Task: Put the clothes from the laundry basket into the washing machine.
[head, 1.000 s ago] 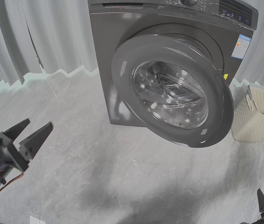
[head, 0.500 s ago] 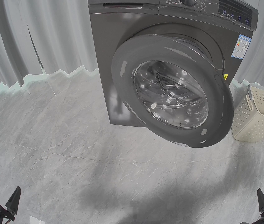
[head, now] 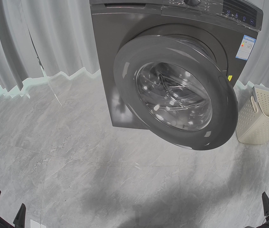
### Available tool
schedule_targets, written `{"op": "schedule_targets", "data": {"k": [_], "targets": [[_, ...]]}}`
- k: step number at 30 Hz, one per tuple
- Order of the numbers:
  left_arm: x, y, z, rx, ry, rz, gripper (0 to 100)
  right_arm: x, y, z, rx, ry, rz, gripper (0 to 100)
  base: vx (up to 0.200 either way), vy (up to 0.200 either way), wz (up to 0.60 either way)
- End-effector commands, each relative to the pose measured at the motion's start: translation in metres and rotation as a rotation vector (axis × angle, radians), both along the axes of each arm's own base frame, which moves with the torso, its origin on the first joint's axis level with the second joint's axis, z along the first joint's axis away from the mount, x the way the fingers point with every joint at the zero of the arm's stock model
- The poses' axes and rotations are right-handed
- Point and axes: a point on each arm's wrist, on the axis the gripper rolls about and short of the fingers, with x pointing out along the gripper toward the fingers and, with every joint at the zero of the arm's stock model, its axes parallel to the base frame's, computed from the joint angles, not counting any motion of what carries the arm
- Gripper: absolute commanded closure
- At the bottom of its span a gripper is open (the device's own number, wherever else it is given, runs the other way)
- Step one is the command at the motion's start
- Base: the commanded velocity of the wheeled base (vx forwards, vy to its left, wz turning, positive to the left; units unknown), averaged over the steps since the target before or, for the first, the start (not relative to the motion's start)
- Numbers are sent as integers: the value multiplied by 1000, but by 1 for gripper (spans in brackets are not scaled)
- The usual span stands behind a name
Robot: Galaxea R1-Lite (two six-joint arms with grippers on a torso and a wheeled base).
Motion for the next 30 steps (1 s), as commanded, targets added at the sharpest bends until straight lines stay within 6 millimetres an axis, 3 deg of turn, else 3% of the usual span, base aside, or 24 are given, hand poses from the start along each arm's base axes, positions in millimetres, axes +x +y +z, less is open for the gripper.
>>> {"op": "schedule_targets", "data": {"k": [1,13,17,23,30], "targets": [[-1,0,-5,-4,-8,0,0,0,0,-5,4,4,-1,0,0,0,0],[-1,0,-5,-12,-6,0,0,0,0,-5,2,2,1,0,0,-167,0],[-1,0,-5,-7,-7,0,0,0,0,-5,1,1,4,0,0,0,0],[-1,0,-5,-7,-7,0,0,0,0,-5,-1,2,4,0,0,0,-600],[-1,0,-5,-7,-9,0,0,0,0,-5,1,1,1,0,0,0,0]]}}
